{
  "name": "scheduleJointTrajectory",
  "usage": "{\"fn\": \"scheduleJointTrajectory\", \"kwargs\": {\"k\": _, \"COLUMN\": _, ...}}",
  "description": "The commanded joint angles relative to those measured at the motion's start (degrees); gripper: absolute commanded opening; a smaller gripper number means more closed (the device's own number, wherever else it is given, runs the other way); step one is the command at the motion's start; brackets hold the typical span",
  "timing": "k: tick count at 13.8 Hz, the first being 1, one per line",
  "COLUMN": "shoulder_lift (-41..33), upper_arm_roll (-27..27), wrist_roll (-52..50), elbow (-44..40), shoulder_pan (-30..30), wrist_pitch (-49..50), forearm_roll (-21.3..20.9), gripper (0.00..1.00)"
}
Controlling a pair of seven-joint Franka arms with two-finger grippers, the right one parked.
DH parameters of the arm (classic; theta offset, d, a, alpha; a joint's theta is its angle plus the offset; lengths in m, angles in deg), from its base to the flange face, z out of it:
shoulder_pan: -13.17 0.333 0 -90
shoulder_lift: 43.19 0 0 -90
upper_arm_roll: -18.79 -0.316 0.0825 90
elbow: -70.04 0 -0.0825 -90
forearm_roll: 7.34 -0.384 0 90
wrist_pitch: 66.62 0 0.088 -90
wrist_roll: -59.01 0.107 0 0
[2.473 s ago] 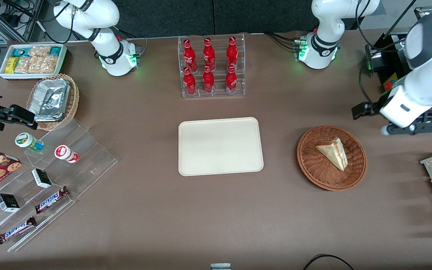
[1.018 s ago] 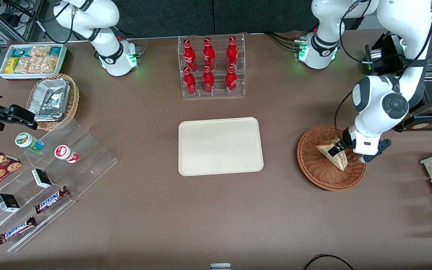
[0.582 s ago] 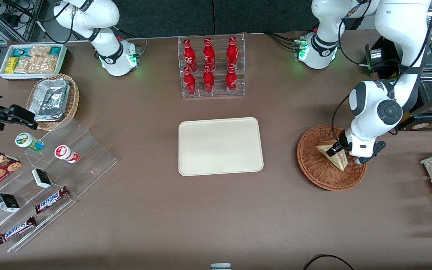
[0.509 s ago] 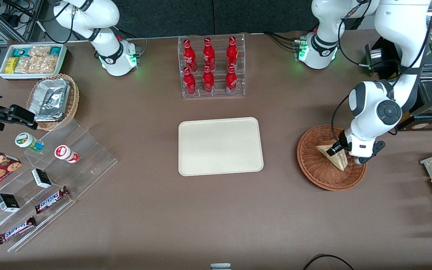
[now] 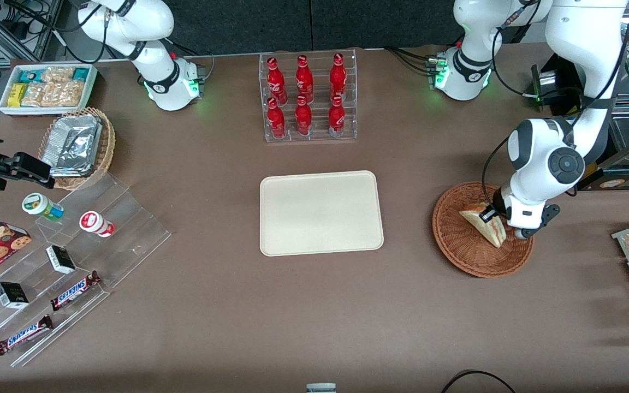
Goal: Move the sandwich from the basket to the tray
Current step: 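Lift the sandwich and carry it over the cream tray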
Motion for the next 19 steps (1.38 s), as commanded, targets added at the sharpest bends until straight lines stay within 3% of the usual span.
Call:
{"fn": "scheduleJointTrajectory", "kwargs": {"k": 1, "shoulder_lift": -2.3, "upper_arm_roll": 0.5, "wrist_roll": 0.1, "elbow": -6.0, "shoulder_pan": -0.4, "wrist_pitch": 10.1, "forearm_roll": -0.4, "gripper": 0.00}}
{"fn": "scheduleJointTrajectory", "kwargs": {"k": 6, "shoulder_lift": -1.8, "upper_arm_roll": 1.5, "wrist_roll": 0.4, "elbow": -20.2, "shoulder_pan": -8.8, "wrist_pitch": 26.3, "forearm_roll": -0.7, "gripper": 0.00}}
{"fn": "scheduleJointTrajectory", "kwargs": {"k": 12, "shoulder_lift": 4.9, "upper_arm_roll": 1.5, "wrist_roll": 0.7, "elbow": -28.4, "shoulder_pan": -23.5, "wrist_pitch": 25.9, "forearm_roll": -0.2, "gripper": 0.00}}
{"fn": "scheduleJointTrajectory", "kwargs": {"k": 19, "shoulder_lift": 20.4, "upper_arm_roll": 1.6, "wrist_roll": 1.3, "elbow": -44.3, "shoulder_pan": -35.7, "wrist_pitch": 25.7, "forearm_roll": 0.4, "gripper": 0.00}}
